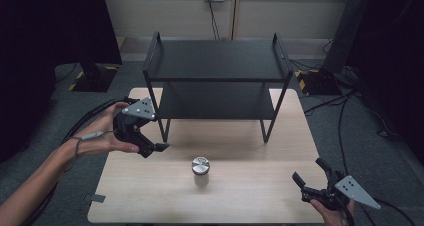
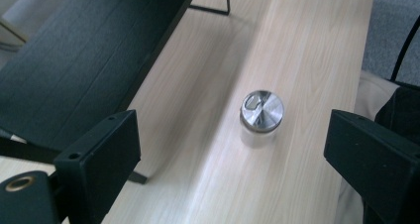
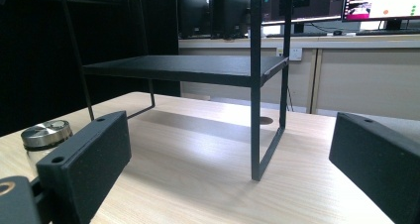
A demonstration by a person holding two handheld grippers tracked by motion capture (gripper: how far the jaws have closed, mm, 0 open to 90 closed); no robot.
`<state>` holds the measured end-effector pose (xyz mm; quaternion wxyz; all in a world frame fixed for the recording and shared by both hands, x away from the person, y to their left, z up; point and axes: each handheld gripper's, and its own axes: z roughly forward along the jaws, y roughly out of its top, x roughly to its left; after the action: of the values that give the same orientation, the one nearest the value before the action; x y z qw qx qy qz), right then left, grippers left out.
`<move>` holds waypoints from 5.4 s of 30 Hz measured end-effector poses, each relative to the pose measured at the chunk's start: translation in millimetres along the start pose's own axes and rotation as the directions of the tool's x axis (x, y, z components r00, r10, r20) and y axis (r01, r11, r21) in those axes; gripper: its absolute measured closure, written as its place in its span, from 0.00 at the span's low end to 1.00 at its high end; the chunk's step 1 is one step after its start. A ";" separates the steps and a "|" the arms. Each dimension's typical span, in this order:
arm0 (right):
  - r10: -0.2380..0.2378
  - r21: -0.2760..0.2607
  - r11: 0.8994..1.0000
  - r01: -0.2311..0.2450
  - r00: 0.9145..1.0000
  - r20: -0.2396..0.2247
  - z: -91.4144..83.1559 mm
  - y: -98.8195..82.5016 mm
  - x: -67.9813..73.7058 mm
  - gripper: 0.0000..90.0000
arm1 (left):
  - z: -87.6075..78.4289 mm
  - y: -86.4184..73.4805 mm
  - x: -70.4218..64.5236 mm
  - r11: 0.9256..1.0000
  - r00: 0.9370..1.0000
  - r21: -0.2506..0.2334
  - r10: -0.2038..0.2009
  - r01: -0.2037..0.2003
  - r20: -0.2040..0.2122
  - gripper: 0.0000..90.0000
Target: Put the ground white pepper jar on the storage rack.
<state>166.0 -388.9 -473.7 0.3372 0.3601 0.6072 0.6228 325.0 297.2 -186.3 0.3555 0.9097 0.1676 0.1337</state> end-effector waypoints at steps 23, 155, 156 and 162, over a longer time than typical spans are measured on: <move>0.001 -0.008 1.000 -0.001 1.000 -0.003 -1.1 -0.3 0.6 0.02 | 80.3 -43.6 1.7 0.999 0.995 -0.036 -0.023 0.027 0.095 0.08; 0.006 -0.005 1.000 -0.006 0.999 -0.035 0.3 -1.0 -1.9 0.03 | -56.4 152.0 47.8 0.957 0.986 -0.261 -0.147 0.123 -0.077 0.38; 0.006 -0.006 1.000 -0.006 0.999 -0.035 0.1 -1.1 -1.9 0.03 | -57.4 154.1 49.0 0.956 0.983 -0.260 -0.161 0.133 -0.090 0.38; 0.006 -0.005 1.000 -0.006 0.999 -0.039 0.3 -1.1 -2.2 0.03 | -54.9 158.9 58.9 0.945 0.958 -0.262 -0.243 0.198 -0.152 0.38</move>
<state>167.4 -390.6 -474.8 0.3244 0.3490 0.6108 0.6323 392.0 244.0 -29.9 0.4604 0.8186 0.2827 0.1951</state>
